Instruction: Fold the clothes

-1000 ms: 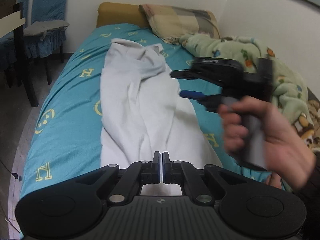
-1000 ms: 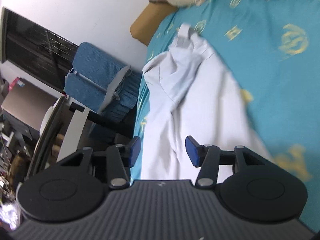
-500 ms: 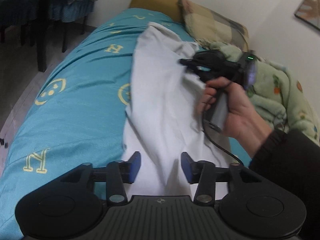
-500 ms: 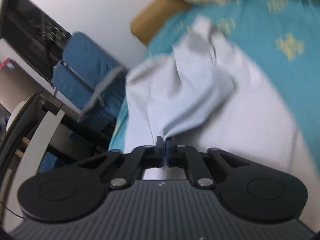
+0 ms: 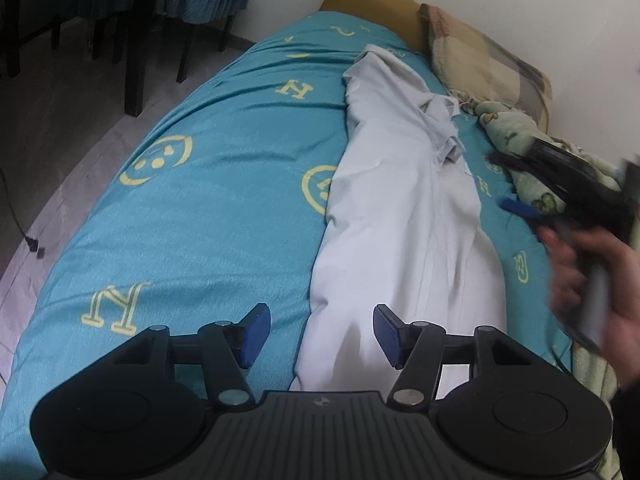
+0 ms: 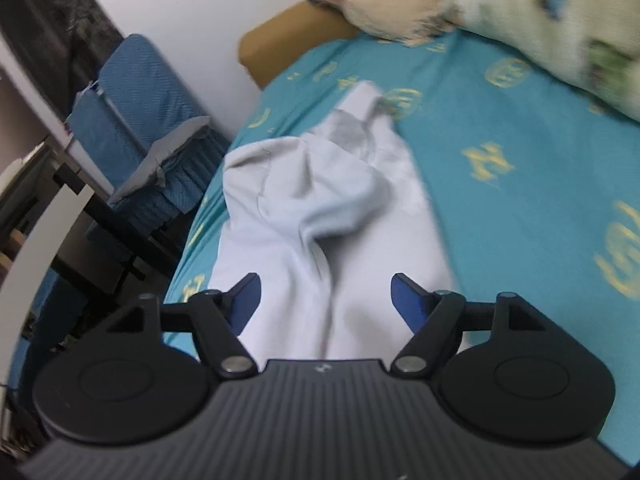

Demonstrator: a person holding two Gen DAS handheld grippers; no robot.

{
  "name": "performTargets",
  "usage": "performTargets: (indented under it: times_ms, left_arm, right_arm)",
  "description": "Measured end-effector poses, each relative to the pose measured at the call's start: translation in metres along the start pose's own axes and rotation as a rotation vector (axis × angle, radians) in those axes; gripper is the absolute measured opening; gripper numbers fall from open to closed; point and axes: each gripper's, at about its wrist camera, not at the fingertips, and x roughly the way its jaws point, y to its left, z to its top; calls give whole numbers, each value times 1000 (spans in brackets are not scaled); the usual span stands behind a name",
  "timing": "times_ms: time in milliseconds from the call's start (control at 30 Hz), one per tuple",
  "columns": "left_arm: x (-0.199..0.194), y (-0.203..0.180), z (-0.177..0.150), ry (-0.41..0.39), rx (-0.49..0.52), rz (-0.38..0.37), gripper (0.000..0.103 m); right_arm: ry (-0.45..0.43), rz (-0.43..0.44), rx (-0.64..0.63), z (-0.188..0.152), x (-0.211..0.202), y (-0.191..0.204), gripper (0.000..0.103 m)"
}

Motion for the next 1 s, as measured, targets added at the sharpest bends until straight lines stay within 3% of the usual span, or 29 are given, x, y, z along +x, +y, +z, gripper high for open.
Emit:
performTargets:
  times_ms: [67, 233, 333, 400, 500, 600, 667, 733, 833, 1000]
  left_arm:
    - [1, 1, -2, 26, -14, 13, 61]
    - [8, -1, -8, 88, -29, 38, 64]
    - [17, -4, -14, 133, -22, 66, 64]
    - [18, -6, -17, 145, -12, 79, 65]
    - [18, -8, -21, 169, -7, 56, 65]
    - [17, -7, -26, 197, -23, 20, 59]
    - [15, -4, -29, 218, -50, 14, 35]
    - [12, -1, -33, 233, -70, 13, 25]
    - [10, -1, -36, 249, -71, 21, 26]
    - [10, -8, -40, 280, -33, 13, 44]
  right_arm:
    - [20, -9, 44, -14, -39, -8, 74]
    - [85, -27, 236, -90, -113, -43, 74]
    - [161, -98, 394, -145, -128, -73, 74]
    - [162, -121, 474, -162, -133, -86, 69]
    - [171, -135, 423, -165, -131, -78, 71]
    - [191, -121, 379, -169, -128, -70, 68]
    - [233, -71, 389, -173, -126, -69, 54]
    - [260, -59, 397, -180, -126, -67, 39]
    - [250, -87, 377, -185, -130, -61, 37]
    - [262, -106, 294, -194, -130, -45, 37]
